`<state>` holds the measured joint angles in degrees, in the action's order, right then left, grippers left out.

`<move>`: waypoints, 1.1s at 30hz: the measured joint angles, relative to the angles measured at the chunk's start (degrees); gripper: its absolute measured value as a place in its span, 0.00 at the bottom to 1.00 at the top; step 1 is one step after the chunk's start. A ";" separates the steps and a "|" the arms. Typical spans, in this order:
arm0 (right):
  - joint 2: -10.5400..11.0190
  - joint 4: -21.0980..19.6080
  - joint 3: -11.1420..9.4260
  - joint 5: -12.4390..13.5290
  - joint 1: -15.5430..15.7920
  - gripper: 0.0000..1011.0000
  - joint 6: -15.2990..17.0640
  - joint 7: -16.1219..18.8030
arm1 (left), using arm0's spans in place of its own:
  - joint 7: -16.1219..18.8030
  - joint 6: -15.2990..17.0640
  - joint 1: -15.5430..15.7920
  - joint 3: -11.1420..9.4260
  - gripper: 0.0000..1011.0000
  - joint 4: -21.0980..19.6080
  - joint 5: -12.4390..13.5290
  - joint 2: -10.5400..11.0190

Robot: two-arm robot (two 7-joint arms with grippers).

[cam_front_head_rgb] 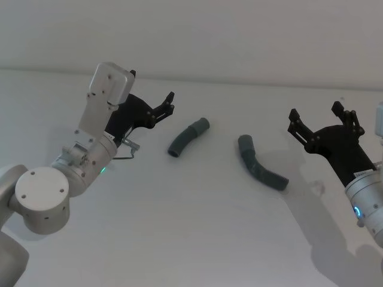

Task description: Use both hands to pick up one end of the pipe from the table, align the ends, and insert them.

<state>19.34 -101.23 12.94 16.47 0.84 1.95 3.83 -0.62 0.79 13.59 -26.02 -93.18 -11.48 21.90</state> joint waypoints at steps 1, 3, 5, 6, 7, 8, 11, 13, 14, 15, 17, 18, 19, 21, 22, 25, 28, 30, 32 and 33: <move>0.00 0.00 0.00 0.00 0.00 0.99 0.00 0.00 | 0.00 0.00 0.00 0.00 0.99 0.00 0.00 0.00; 0.00 0.00 0.00 0.00 0.00 0.99 0.00 0.00 | 0.00 0.00 0.00 0.00 0.99 0.00 0.00 0.00; 0.00 0.00 0.00 0.00 0.00 0.99 0.00 0.00 | 0.00 0.00 0.00 0.00 0.99 0.01 0.00 0.00; 0.00 0.00 0.00 0.00 0.00 0.99 0.00 0.00 | 0.00 0.00 0.00 0.00 0.99 0.00 0.00 -0.01; 0.00 0.00 0.00 0.00 0.00 0.99 0.00 0.00 | 0.00 0.00 0.00 0.00 0.99 0.00 -0.01 -0.01; 0.00 0.00 0.00 0.00 0.00 0.99 0.00 0.00 | 0.00 0.00 0.00 0.00 0.99 0.00 0.00 0.00; 0.00 0.00 0.00 0.00 0.00 0.99 0.00 0.00 | -0.01 0.00 0.00 0.00 0.99 0.00 -0.01 0.00; 0.00 0.00 0.00 0.00 0.00 0.99 0.00 0.00 | -0.01 0.00 0.00 0.00 0.99 0.00 -0.01 0.00; 0.00 0.00 0.00 0.00 0.00 0.99 0.00 0.00 | 0.00 0.00 0.00 0.00 0.99 0.01 -0.01 0.00; 0.00 0.00 0.00 0.00 0.00 0.99 0.00 0.00 | -0.01 0.00 0.00 0.00 0.99 0.00 -0.01 0.00; 0.00 0.00 0.00 0.00 0.00 0.99 0.00 0.00 | -0.01 0.00 0.00 0.00 0.99 0.00 0.00 -0.01; 0.00 0.00 0.00 0.00 0.00 0.99 0.00 0.00 | -0.01 0.00 0.00 0.00 0.99 0.00 -0.01 -0.01; 0.00 0.00 0.00 0.00 0.00 0.99 0.00 0.00 | -0.01 0.00 0.00 0.00 0.99 0.00 -0.01 -0.01; 0.00 0.00 0.00 0.00 0.00 0.99 0.00 0.00 | -0.01 0.00 0.00 0.00 0.99 0.01 -0.01 0.00; 0.00 0.00 0.00 0.00 0.00 0.99 0.00 0.00 | -0.01 0.00 0.00 0.00 0.99 0.00 -0.01 0.00; 0.00 0.00 0.00 0.00 0.00 0.99 0.00 0.00 | -0.01 0.00 0.00 0.00 0.99 0.00 -0.01 0.00; 0.00 0.00 0.00 0.00 0.00 0.99 0.00 0.00 | -0.01 0.00 0.00 0.00 0.99 0.00 -0.01 0.00; 0.00 0.00 0.00 0.00 0.00 0.99 0.01 0.00 | -0.01 0.01 0.00 0.00 0.99 0.00 -0.01 0.00; 0.00 0.00 0.00 0.00 0.00 0.99 0.00 0.00 | -0.01 0.01 0.00 0.00 0.99 0.00 -0.01 -0.01; 0.00 0.00 0.00 0.00 0.00 0.99 0.00 0.00 | -0.01 0.00 0.00 0.00 0.99 0.00 -0.01 -0.01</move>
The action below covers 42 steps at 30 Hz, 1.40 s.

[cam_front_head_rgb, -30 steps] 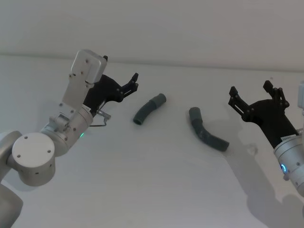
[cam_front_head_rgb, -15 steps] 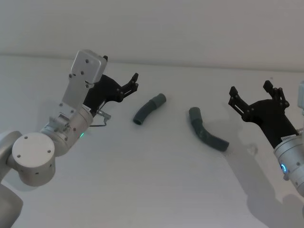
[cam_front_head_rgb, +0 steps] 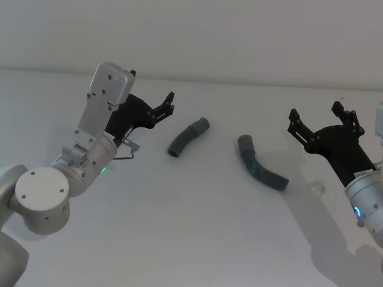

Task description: Use both hands to pick up one end of the pipe from the table, align the ends, and insert them.

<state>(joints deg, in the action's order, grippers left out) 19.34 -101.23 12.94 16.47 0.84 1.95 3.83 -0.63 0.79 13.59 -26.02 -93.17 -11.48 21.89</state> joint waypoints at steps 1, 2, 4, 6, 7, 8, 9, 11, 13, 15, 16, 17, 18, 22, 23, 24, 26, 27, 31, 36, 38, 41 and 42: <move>0.00 0.00 0.00 0.00 0.00 0.99 0.00 0.00 | 0.00 0.00 0.00 0.00 0.99 0.00 0.00 0.00; 0.00 0.00 0.00 0.00 0.00 0.99 0.00 0.00 | 0.00 0.00 0.00 0.00 0.99 0.00 0.00 0.00; 0.00 0.00 0.00 0.00 0.00 0.99 0.00 0.00 | 0.00 0.00 0.00 0.00 0.99 0.00 0.00 0.00; 0.00 0.00 0.00 0.00 0.00 0.99 0.00 0.00 | 0.00 0.00 0.00 0.00 0.99 0.00 0.00 0.00; 0.00 0.00 0.00 0.00 0.00 0.99 0.00 0.00 | 0.00 0.00 0.00 0.00 0.99 0.00 0.00 0.00; 0.00 0.00 0.00 0.00 0.00 0.99 0.00 0.00 | 0.00 0.00 0.00 0.00 0.99 0.00 0.00 0.00; 0.00 0.00 0.00 0.00 0.00 0.99 0.00 0.00 | 0.00 0.00 0.00 0.00 0.99 0.00 0.00 0.00; 0.00 0.00 0.00 0.00 0.00 0.99 0.00 0.00 | 0.00 0.00 0.00 0.00 0.99 0.00 0.00 0.00; 0.00 0.00 0.00 0.00 0.00 0.99 0.00 0.00 | 0.00 0.00 0.00 0.00 0.99 0.00 0.00 0.00; 0.00 0.00 0.00 0.00 0.00 0.99 0.00 0.00 | 0.00 0.01 0.00 0.00 0.99 0.00 0.00 -0.02; 0.00 0.01 0.00 0.00 0.00 0.99 0.01 0.01 | 0.00 0.01 0.00 0.00 0.99 0.00 0.00 -0.02; 0.00 0.01 0.00 0.00 -0.01 0.99 0.02 0.02 | -0.01 0.05 0.00 0.01 0.99 0.00 0.00 -0.05; -0.01 0.02 -0.02 0.01 -0.02 0.99 0.10 0.07 | -0.02 0.14 0.01 0.02 0.99 0.00 0.00 -0.11; 0.08 0.07 -0.15 0.58 -0.30 0.99 0.90 0.75 | -0.07 0.72 0.18 0.03 0.99 -0.03 -0.04 -0.30; 0.17 0.09 -0.19 0.77 -0.44 0.99 1.17 0.96 | -0.20 1.29 0.35 0.04 0.99 -0.06 -0.15 -0.48; 0.33 0.14 -0.27 1.13 -0.70 0.99 1.83 1.50 | -0.28 1.58 0.44 0.05 0.99 -0.07 -0.27 -0.55; 0.52 0.18 -0.33 1.65 -1.03 0.99 2.71 2.15 | -0.67 2.71 0.82 0.08 0.99 -0.09 -0.66 -0.84; 0.62 0.19 -0.38 1.86 -1.20 0.99 3.16 2.43 | -0.81 3.13 0.91 0.08 0.99 -0.09 -0.81 -0.90; 1.40 0.21 -0.59 3.28 -2.51 0.99 6.58 4.17 | -2.25 6.06 1.95 0.11 0.99 0.01 -2.08 -1.37; 2.44 0.05 -0.62 4.45 -4.09 0.99 10.99 5.80 | -4.49 9.32 3.39 0.05 0.99 0.56 -3.63 -1.70; 2.77 -0.10 -0.57 4.68 -4.61 0.99 12.14 6.16 | -5.84 10.84 4.29 -0.07 0.99 1.05 -4.39 -1.78; 3.31 -0.48 -0.40 5.09 -5.47 0.99 14.48 6.76 | -7.74 12.77 5.58 -0.31 0.99 2.02 -5.30 -1.91; 3.41 -0.56 -0.35 5.19 -5.64 0.99 15.00 6.89 | -8.31 13.25 5.90 -0.38 0.99 2.30 -5.55 -1.95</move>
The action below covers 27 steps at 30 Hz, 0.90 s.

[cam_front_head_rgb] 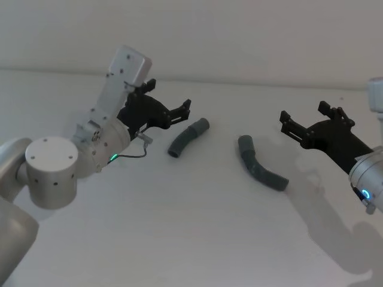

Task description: Use both hands to pick up one end of the pipe from the table, align the ends, and insert them.

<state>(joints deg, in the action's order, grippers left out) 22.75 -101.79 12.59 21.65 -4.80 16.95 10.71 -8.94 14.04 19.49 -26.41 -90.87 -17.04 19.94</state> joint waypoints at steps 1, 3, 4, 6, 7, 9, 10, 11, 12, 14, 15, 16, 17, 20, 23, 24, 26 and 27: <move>0.10 -0.07 0.06 0.07 -0.16 0.99 0.44 0.11 | -0.41 0.36 0.29 -0.06 0.99 0.27 -0.18 -0.04; 0.39 -0.30 0.24 0.21 -0.68 0.99 1.88 0.42 | -1.60 1.31 1.14 -0.23 0.99 1.10 -0.68 -0.22; 0.46 -0.36 0.31 0.25 -0.83 0.99 2.41 0.55 | -1.99 1.59 1.50 -0.29 0.99 1.45 -0.84 -0.32; 0.66 -0.52 0.55 0.35 -1.23 0.99 3.44 0.77 | -2.83 2.14 2.02 -0.42 0.99 2.22 -1.17 -0.49; 0.72 -0.57 0.62 0.37 -1.32 0.99 3.76 0.85 | -3.50 2.57 2.59 -0.57 0.99 2.99 -1.46 -0.71; 0.86 -0.71 0.84 0.39 -1.56 0.99 4.72 1.12 | -4.47 3.06 3.24 -0.77 0.99 3.92 -1.73 -0.98; 0.93 -0.83 0.98 0.39 -1.67 0.99 5.18 1.22 | -4.74 3.24 3.49 -0.86 0.99 4.29 -1.80 -1.09; 0.94 -0.85 1.03 0.39 -1.69 0.99 5.39 1.28 | -4.98 3.39 3.60 -0.90 0.99 4.45 -1.85 -1.15; 0.97 -0.90 1.11 0.39 -1.73 0.99 5.62 1.35 | -5.41 3.67 3.96 -1.05 0.99 4.97 -1.94 -1.34; 1.01 -1.00 1.32 0.39 -1.79 0.99 6.30 1.50 | -5.79 3.93 4.20 -1.18 0.99 5.36 -2.00 -1.50; 1.01 -1.02 1.39 0.37 -1.79 0.99 6.49 1.53 | -5.94 4.05 4.30 -1.25 0.99 5.53 -2.01 -1.58; 1.01 -1.03 1.45 0.35 -1.79 0.99 6.71 1.57 | -6.24 4.28 4.48 -1.40 0.99 5.89 -2.02 -1.74; 0.98 -1.06 1.62 0.31 -1.79 0.99 7.02 1.61 | -6.45 4.47 4.59 -1.51 0.99 6.15 -2.02 -1.85; 0.89 -1.10 1.85 0.23 -1.78 0.99 7.40 1.67 | -6.69 4.74 4.69 -1.72 0.99 6.55 -2.00 -2.04; 0.70 -1.10 2.26 0.04 -1.70 0.99 7.93 1.79 | -6.86 5.10 4.76 -1.94 0.99 6.94 -1.84 -2.23; 0.70 -1.10 2.26 0.04 -1.70 0.99 7.93 1.79 | -6.87 5.18 4.77 -1.99 0.99 7.06 -1.75 -2.28; 0.62 -1.07 2.54 -0.28 -1.65 0.99 8.13 1.82 | -6.83 5.35 4.77 -2.09 0.99 7.31 -1.45 -2.40; 0.56 -1.00 2.77 -0.50 -1.62 0.99 8.18 1.83 | -6.78 5.40 4.77 -2.11 0.99 7.39 -1.35 -2.46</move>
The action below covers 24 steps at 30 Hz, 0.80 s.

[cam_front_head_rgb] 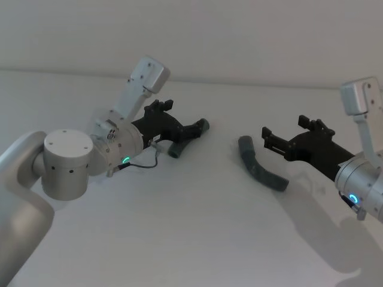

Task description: Use both hands to pick up one end of the pipe from the table, align the ends, and insert them.

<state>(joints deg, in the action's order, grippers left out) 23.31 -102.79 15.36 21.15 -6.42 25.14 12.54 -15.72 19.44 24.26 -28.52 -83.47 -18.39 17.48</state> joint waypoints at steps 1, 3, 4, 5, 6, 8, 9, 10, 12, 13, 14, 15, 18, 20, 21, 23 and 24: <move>-0.02 0.06 0.15 -0.14 0.01 0.99 0.02 0.01 | 0.17 0.08 -0.01 -0.01 0.99 0.17 0.24 -0.08; -0.05 0.16 0.37 -0.40 0.04 0.99 0.03 0.05 | 0.43 0.14 -0.03 -0.02 0.99 0.37 0.50 -0.18; -0.08 0.24 0.59 -0.64 0.06 0.99 0.05 0.11 | 0.65 0.19 -0.07 -0.03 0.99 0.60 0.73 -0.22; -0.10 0.32 0.86 -0.88 0.10 0.99 0.05 0.20 | 0.84 0.23 -0.09 -0.05 0.99 0.79 0.93 -0.29; -0.10 0.37 1.10 -1.11 0.14 0.99 0.05 0.34 | 0.98 0.25 -0.12 -0.07 0.99 0.99 1.16 -0.36; -0.09 0.39 1.53 -1.46 0.21 0.99 0.07 0.63 | 1.06 0.25 -0.15 -0.13 0.99 1.32 1.41 -0.45; -0.06 0.39 1.65 -1.53 0.23 0.99 0.07 0.70 | 1.06 0.25 -0.15 -0.13 0.99 1.32 1.41 -0.45; -0.04 0.39 1.77 -1.64 0.23 0.99 0.09 0.82 | 1.08 0.25 -0.16 -0.16 0.99 1.49 1.58 -0.49; 0.03 0.38 2.05 -1.82 0.27 0.99 0.14 1.05 | 1.07 0.20 -0.16 -0.24 0.99 1.81 1.83 -0.57; 0.13 0.34 2.28 -2.03 0.30 0.99 0.20 1.26 | 1.05 0.17 -0.16 -0.28 0.99 1.93 1.90 -0.60; 0.20 0.30 2.39 -2.14 0.32 0.99 0.26 1.44 | 1.01 0.15 -0.15 -0.31 0.99 2.04 1.97 -0.62; 0.30 0.21 2.58 -2.34 0.34 0.99 0.41 1.65 | 0.88 0.08 -0.11 -0.39 0.99 2.24 2.10 -0.65; 0.55 0.02 2.97 -2.68 0.38 0.99 0.70 2.08 | 0.41 -0.15 0.05 -0.57 0.99 2.73 2.36 -0.72; 0.65 -0.04 3.13 -2.84 0.41 0.99 0.84 2.28 | 0.14 -0.25 0.15 -0.66 0.99 2.95 2.45 -0.76; 0.68 -0.05 3.17 -2.92 0.42 0.99 0.91 2.38 | -0.02 -0.32 0.22 -0.72 0.99 3.06 2.53 -0.77; 0.80 -0.14 3.43 -3.12 0.48 0.99 1.11 2.70 | -0.39 -0.46 0.40 -0.85 0.99 3.42 2.68 -0.81; 0.84 -0.16 3.49 -3.18 0.49 0.99 1.15 2.77 | -0.54 -0.51 0.46 -0.89 0.99 3.53 2.73 -0.84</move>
<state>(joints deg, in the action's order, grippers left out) 24.15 -102.94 18.84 17.96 -5.92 26.29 15.32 -16.26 18.92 24.72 -29.41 -79.94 -15.66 16.65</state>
